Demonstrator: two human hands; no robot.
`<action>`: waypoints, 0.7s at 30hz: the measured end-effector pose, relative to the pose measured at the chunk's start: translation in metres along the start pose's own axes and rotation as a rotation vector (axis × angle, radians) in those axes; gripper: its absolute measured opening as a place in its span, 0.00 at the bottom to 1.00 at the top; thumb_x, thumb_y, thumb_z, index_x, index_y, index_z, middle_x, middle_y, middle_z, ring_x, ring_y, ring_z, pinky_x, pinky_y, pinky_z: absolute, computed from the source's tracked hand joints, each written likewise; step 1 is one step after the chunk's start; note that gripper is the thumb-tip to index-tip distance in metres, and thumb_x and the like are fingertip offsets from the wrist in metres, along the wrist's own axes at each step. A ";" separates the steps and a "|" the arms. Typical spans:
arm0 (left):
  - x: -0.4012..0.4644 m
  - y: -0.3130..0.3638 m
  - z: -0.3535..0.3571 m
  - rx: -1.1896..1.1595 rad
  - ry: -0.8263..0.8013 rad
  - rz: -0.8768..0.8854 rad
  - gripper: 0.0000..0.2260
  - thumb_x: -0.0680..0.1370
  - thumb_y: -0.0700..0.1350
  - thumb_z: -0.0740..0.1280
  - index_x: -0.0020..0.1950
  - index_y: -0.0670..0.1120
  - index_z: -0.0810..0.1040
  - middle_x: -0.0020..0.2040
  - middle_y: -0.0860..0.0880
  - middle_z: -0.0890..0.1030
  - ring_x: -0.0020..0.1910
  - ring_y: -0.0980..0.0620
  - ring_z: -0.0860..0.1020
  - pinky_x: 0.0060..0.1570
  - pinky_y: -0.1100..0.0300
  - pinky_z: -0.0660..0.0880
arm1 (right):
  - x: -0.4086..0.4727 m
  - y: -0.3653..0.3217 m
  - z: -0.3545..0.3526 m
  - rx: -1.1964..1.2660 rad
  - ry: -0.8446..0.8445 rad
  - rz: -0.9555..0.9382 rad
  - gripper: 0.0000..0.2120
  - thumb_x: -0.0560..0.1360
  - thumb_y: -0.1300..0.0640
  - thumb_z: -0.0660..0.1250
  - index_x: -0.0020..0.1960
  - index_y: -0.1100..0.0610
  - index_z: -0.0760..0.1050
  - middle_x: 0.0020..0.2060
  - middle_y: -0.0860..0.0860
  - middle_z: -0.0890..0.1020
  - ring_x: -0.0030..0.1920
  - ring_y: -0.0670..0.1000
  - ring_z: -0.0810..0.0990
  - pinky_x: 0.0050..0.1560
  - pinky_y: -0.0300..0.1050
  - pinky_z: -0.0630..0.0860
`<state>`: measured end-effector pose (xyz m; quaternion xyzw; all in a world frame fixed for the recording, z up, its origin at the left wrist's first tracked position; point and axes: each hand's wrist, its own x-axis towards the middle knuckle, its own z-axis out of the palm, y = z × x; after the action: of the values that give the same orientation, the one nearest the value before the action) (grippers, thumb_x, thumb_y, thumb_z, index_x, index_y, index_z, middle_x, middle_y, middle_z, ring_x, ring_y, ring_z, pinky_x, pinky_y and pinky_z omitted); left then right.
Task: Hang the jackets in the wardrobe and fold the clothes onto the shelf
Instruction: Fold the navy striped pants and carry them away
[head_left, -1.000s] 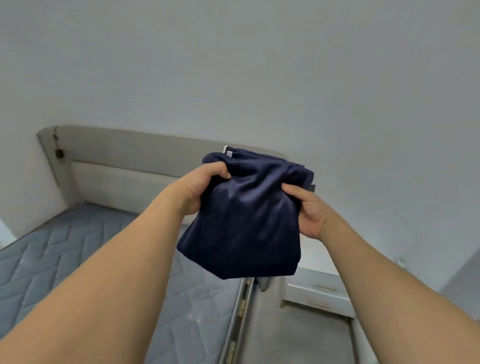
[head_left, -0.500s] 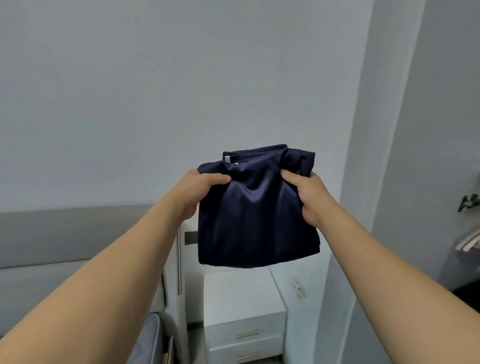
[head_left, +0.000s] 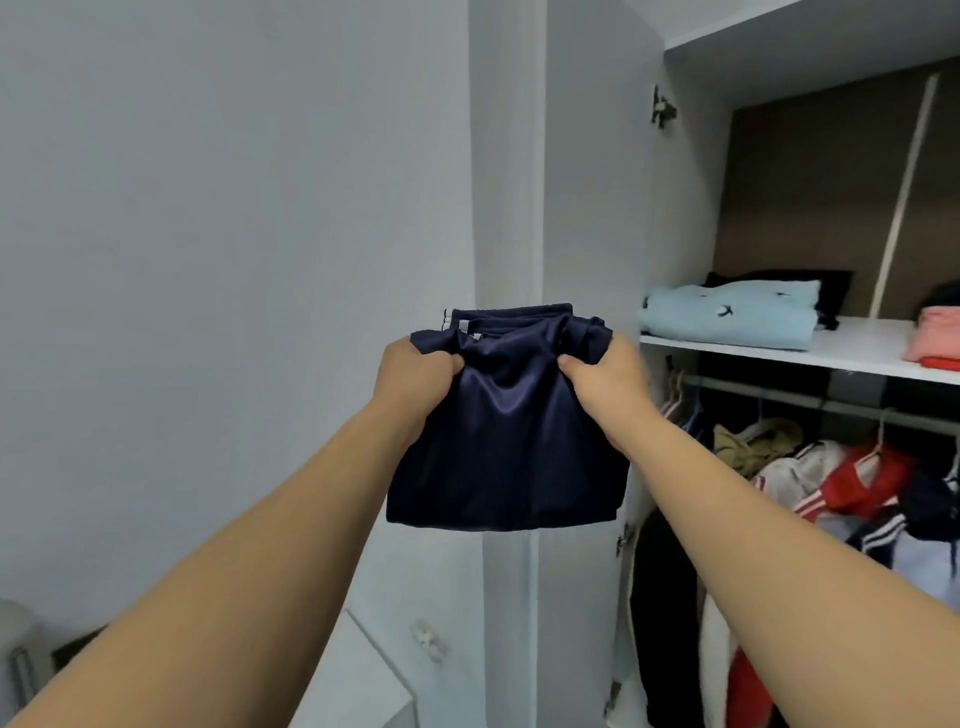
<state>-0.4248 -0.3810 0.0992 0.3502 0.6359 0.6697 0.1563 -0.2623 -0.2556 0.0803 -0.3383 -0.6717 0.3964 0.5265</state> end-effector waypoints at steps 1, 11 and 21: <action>0.006 0.000 0.015 -0.006 -0.032 0.004 0.08 0.74 0.38 0.69 0.46 0.52 0.82 0.45 0.50 0.85 0.47 0.48 0.83 0.51 0.52 0.81 | 0.005 0.002 -0.010 -0.041 0.054 -0.012 0.10 0.74 0.58 0.69 0.54 0.52 0.74 0.45 0.44 0.79 0.44 0.46 0.78 0.37 0.39 0.70; 0.035 0.020 0.194 -0.094 -0.363 0.087 0.07 0.75 0.39 0.68 0.46 0.50 0.82 0.42 0.51 0.84 0.43 0.51 0.82 0.39 0.59 0.79 | 0.066 0.035 -0.148 -0.096 0.398 0.038 0.13 0.76 0.60 0.67 0.59 0.53 0.72 0.51 0.49 0.79 0.48 0.50 0.77 0.48 0.44 0.72; 0.090 0.066 0.354 -0.145 -0.493 0.227 0.13 0.76 0.40 0.66 0.36 0.54 0.82 0.35 0.54 0.82 0.37 0.52 0.79 0.37 0.59 0.77 | 0.164 0.050 -0.251 -0.121 0.588 -0.069 0.10 0.78 0.61 0.65 0.57 0.53 0.70 0.46 0.45 0.77 0.50 0.51 0.77 0.53 0.47 0.74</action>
<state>-0.2367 -0.0684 0.1674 0.5596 0.4858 0.6212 0.2549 -0.0508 -0.0461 0.1411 -0.4462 -0.5240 0.2228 0.6905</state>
